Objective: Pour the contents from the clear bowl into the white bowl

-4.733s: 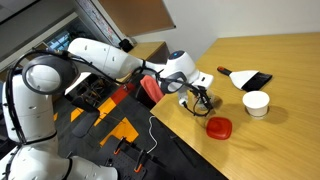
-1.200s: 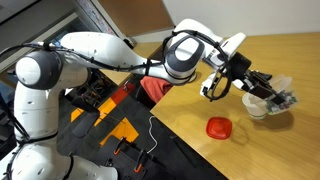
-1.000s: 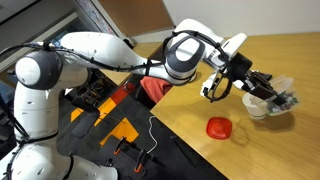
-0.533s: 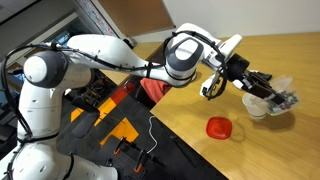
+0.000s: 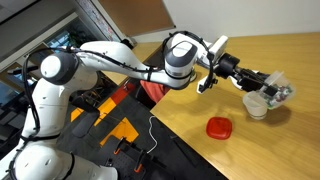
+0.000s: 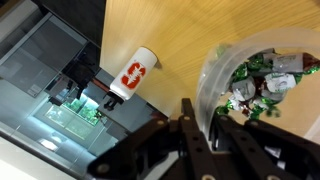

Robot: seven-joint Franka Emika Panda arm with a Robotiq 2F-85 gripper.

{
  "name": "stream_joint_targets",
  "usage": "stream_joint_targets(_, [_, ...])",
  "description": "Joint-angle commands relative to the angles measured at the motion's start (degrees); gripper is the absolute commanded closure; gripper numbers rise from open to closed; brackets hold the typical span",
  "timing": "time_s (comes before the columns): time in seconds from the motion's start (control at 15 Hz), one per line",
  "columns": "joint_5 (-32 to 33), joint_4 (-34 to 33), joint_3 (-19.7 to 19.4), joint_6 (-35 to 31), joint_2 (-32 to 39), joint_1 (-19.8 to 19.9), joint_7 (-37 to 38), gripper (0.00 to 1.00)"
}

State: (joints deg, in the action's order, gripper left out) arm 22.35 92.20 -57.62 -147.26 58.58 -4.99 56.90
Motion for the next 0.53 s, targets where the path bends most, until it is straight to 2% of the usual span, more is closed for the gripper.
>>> stream_joint_targets(0.0, [1.5, -0.6, -3.8, 1.4, 4.3, -3.1, 3.5, 0.97])
stream_joint_targets(0.47, [0.9, -0.6, -7.3, 1.7, 10.6, -6.0, 6.0, 0.97])
